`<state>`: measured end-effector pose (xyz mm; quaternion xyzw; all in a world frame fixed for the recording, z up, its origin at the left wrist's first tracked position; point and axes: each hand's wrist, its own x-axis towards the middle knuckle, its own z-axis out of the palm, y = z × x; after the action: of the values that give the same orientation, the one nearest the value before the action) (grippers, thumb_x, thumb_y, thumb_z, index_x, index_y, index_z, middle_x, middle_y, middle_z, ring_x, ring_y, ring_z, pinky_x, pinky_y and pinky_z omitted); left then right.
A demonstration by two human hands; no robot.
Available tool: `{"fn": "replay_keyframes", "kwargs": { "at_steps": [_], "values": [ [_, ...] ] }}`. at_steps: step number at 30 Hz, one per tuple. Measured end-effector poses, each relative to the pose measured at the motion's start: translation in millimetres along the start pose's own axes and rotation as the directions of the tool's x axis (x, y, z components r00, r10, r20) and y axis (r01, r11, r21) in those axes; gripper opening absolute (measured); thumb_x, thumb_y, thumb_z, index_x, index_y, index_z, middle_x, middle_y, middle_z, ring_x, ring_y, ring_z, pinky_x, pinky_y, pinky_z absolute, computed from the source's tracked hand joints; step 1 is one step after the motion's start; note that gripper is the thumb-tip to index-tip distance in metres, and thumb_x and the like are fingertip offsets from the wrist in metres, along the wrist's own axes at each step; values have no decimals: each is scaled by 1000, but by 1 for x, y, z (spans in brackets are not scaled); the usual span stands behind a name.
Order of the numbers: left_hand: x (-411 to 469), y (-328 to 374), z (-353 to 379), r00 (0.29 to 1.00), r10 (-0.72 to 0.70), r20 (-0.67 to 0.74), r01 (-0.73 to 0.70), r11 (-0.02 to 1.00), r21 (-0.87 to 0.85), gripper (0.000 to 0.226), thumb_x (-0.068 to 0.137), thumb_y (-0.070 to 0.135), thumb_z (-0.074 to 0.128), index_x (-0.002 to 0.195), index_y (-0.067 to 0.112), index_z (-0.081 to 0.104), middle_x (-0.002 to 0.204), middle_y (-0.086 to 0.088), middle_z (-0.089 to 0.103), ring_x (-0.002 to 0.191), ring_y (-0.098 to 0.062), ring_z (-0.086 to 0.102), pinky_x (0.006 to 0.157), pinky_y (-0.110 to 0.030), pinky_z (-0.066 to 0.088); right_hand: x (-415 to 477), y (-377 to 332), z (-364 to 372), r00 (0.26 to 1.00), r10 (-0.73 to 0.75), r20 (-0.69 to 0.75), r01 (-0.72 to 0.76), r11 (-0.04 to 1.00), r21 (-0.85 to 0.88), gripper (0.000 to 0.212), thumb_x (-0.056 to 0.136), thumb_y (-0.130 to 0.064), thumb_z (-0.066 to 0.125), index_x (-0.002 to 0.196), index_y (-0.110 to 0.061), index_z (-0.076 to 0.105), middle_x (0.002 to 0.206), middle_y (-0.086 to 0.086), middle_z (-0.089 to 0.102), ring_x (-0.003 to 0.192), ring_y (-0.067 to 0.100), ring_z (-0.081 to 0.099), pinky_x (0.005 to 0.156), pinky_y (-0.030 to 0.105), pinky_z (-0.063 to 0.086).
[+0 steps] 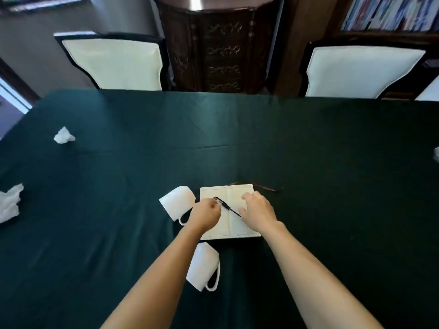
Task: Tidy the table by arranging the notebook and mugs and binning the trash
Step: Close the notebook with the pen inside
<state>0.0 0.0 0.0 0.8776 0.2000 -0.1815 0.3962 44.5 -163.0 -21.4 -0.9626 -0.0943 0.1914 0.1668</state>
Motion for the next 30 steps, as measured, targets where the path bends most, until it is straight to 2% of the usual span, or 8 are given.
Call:
{"fn": "replay_keyframes", "kwargs": {
  "at_steps": [6,7,9,10,12,17,26,30],
  "values": [
    [13,-12,25,987,-111,113,117,992,-47,28,101,16,49,74,13,53,73,-5,53,77,-24,49,71,-33,37,-6,8,28,990,135,31,-138,980,143,29,97,-24,62,121,-13,72,122,11,70,109,34,66,90,39,56],
    [16,-14,28,986,-110,129,118,991,-59,25,102,17,50,80,11,61,78,-6,60,83,-25,55,75,-33,42,-6,8,33,990,142,22,-144,976,165,26,96,-24,63,116,-13,73,117,10,70,107,33,67,89,39,56],
    [18,-17,33,982,-112,150,131,984,-123,26,104,22,53,116,10,73,112,-8,74,112,-28,65,97,-34,48,-8,5,42,985,170,8,-167,961,220,24,95,-25,66,116,-15,72,111,6,71,104,30,68,89,38,56],
    [17,-17,34,982,-120,145,141,979,-149,34,105,23,54,133,11,68,130,-11,72,125,-28,63,107,-35,46,-10,3,46,984,179,3,-174,953,248,24,95,-26,68,117,-17,72,109,4,72,103,28,68,89,37,56],
    [16,-17,36,984,-104,145,130,974,-184,40,105,22,54,143,14,63,140,-15,68,130,-28,62,111,-36,45,-15,-3,53,983,185,-4,-176,939,295,25,95,-28,70,118,-19,71,106,1,75,100,24,70,88,37,57],
    [17,-22,41,988,-83,129,112,964,-240,39,104,17,53,141,17,66,130,-14,74,117,-25,69,102,-33,51,-15,-11,65,982,186,-20,-167,919,357,22,96,-29,70,116,-20,73,103,1,77,96,22,72,85,37,60],
    [21,-26,42,991,-92,98,115,957,-266,38,103,19,56,139,21,68,124,-10,76,103,-15,62,92,-23,43,-6,-10,68,983,172,-60,-140,924,356,21,96,-28,72,114,-18,75,102,0,77,92,19,72,84,37,62],
    [18,-31,37,991,-135,24,137,951,-276,34,103,18,58,135,16,69,122,-9,75,107,-19,65,99,-29,48,-2,-7,66,982,177,-60,-143,918,370,24,97,-36,69,112,-18,75,101,-1,78,90,17,71,82,33,61]
  ]
}}
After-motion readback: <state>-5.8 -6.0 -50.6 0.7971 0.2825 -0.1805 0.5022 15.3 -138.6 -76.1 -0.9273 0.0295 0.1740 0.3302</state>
